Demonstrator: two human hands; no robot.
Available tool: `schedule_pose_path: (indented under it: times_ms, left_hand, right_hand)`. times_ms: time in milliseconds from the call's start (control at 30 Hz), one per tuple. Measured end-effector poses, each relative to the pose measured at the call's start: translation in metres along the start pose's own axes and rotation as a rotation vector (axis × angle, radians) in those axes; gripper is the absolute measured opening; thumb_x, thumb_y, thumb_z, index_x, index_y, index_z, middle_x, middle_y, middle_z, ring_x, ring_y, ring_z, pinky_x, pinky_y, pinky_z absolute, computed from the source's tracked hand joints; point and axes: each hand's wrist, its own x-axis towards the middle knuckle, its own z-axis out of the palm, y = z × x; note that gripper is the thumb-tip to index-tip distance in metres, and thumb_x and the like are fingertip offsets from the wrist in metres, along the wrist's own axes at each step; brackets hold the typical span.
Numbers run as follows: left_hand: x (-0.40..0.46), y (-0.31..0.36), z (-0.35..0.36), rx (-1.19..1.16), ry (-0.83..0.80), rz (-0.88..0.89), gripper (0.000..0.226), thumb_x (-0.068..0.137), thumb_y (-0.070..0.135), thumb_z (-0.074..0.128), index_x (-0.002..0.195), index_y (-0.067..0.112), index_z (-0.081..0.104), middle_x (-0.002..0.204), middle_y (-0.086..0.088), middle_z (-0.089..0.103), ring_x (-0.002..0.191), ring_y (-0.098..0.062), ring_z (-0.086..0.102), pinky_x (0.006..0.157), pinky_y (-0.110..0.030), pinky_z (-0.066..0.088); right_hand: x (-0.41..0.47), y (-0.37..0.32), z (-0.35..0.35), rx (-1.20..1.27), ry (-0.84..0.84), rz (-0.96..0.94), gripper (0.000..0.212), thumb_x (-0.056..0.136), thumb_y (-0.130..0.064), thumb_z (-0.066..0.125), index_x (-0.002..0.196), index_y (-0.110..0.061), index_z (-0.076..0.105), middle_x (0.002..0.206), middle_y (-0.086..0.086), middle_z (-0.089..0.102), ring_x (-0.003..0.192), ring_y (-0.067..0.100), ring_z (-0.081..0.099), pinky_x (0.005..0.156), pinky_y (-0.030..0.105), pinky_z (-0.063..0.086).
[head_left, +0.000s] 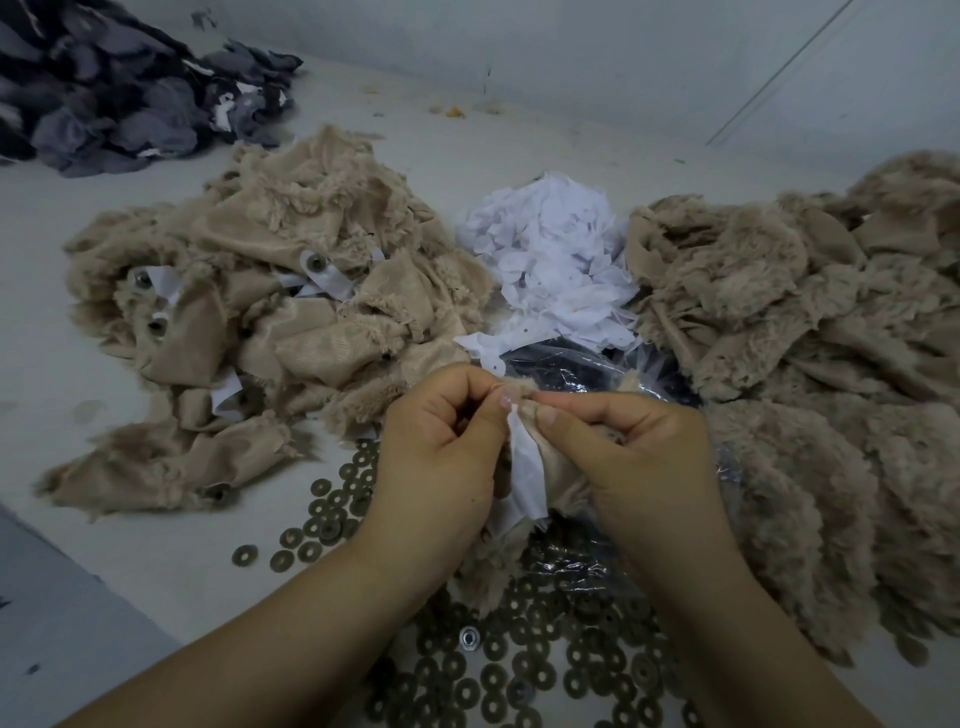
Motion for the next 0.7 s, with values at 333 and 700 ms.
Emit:
schedule_pose_path:
  times_ms: [333,700]
  left_hand:
    - [-0.001,-0.002,-0.001,0.125,-0.013,0.024,0.022,0.095,0.001,0.055,0.074,-0.003,0.059,0.062,-0.022,0.054,0.053,-0.016,0.048,0.048,-0.026,0.043]
    - [0.015,0.005,-0.018,0.165,-0.172,0.076,0.033,0.085,-0.007,0.057,0.086,0.024,0.070,0.082,-0.001,0.066,0.072,-0.016,0.063,0.061,-0.029,0.054]
  right_hand:
    - [-0.002,0.004,0.004,0.095,0.036,0.095,0.011,0.082,-0.007,0.077,0.086,-0.017,0.081,0.085,0.008,0.078,0.084,0.025,0.076,0.082,0.048,0.060]
    - [0.001,0.008,0.005,0.093,0.075,0.159,0.014,0.081,-0.007,0.077,0.084,-0.020,0.081,0.082,0.009,0.078,0.078,0.027,0.076,0.074,0.044,0.062]
